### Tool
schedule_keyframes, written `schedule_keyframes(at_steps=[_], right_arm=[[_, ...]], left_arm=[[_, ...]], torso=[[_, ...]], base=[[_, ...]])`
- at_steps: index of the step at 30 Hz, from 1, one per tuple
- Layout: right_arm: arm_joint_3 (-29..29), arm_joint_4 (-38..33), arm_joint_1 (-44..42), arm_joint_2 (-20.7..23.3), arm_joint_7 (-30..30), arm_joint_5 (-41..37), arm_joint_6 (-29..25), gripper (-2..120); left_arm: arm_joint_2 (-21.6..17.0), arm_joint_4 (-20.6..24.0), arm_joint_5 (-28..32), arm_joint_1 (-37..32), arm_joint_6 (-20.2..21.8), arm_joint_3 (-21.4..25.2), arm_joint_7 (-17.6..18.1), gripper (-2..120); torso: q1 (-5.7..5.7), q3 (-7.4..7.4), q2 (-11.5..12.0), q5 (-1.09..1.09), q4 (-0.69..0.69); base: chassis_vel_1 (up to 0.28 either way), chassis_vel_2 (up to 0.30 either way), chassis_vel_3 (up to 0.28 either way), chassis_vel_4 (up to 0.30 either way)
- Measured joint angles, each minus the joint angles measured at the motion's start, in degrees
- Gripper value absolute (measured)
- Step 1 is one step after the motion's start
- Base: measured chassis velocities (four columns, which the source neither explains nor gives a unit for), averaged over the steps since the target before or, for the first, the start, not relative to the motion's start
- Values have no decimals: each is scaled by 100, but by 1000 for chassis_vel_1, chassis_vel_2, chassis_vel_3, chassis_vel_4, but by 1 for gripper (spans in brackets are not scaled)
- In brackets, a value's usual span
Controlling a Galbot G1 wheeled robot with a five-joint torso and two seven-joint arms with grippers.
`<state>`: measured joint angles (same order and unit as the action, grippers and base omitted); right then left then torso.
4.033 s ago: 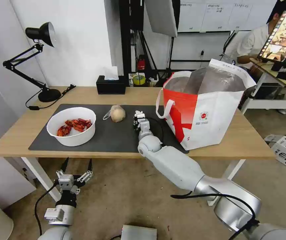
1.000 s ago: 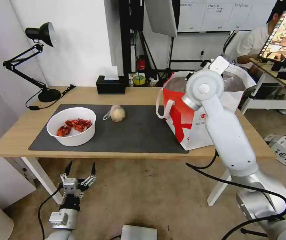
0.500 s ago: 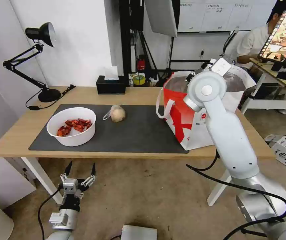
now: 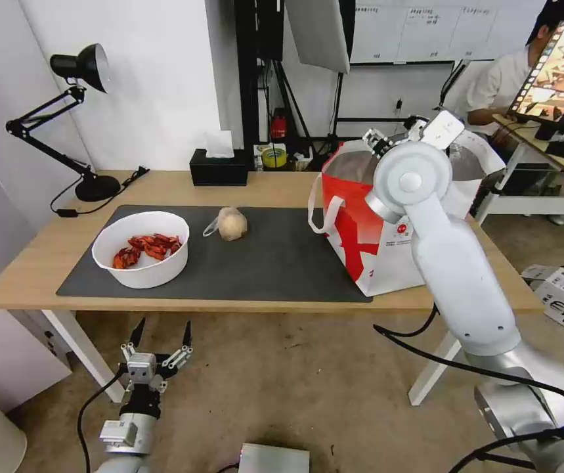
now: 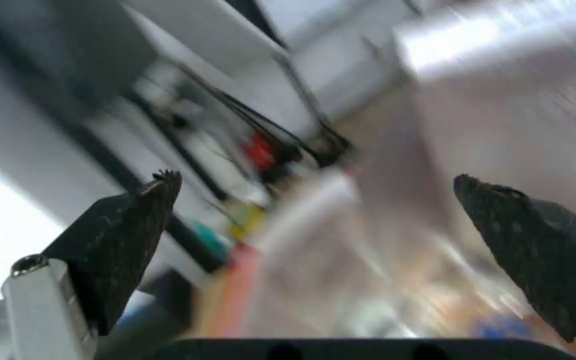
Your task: Pick up the trash from the table and place it into the takeout bag.
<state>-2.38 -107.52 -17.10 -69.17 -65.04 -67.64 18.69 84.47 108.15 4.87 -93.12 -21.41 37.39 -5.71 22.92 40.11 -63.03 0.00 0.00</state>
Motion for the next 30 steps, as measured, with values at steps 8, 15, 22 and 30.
schedule_keyframes(at_steps=[8, 15, 22, 30], right_arm=[[268, -807, -461, 676, 2812, 811, -937, 100], [129, -1354, -1332, 1510, 4679, 1634, -1439, 100], [-354, -1769, -2922, 2352, 5702, 3329, -1922, 100], [-835, -2143, -4345, 2341, 4965, 4527, -1783, 100]], left_arm=[[18, -1, -12, 18, -4, 13, -1, 100], [15, -2, -15, 32, -4, 24, -1, 100], [11, -1, -16, 68, -5, -8, -1, 100], [121, -21, -15, 50, -69, 19, -1, 100]], torso=[[0, 0, 0, 0, 1], [0, -1, 0, 1, 0], [0, -1, 0, 3, -5], [-1, -1, 0, 0, 0]], base=[[0, 0, 0, 0], [0, 0, 0, 0], [0, 0, 0, 0], [0, 0, 0, 0]])
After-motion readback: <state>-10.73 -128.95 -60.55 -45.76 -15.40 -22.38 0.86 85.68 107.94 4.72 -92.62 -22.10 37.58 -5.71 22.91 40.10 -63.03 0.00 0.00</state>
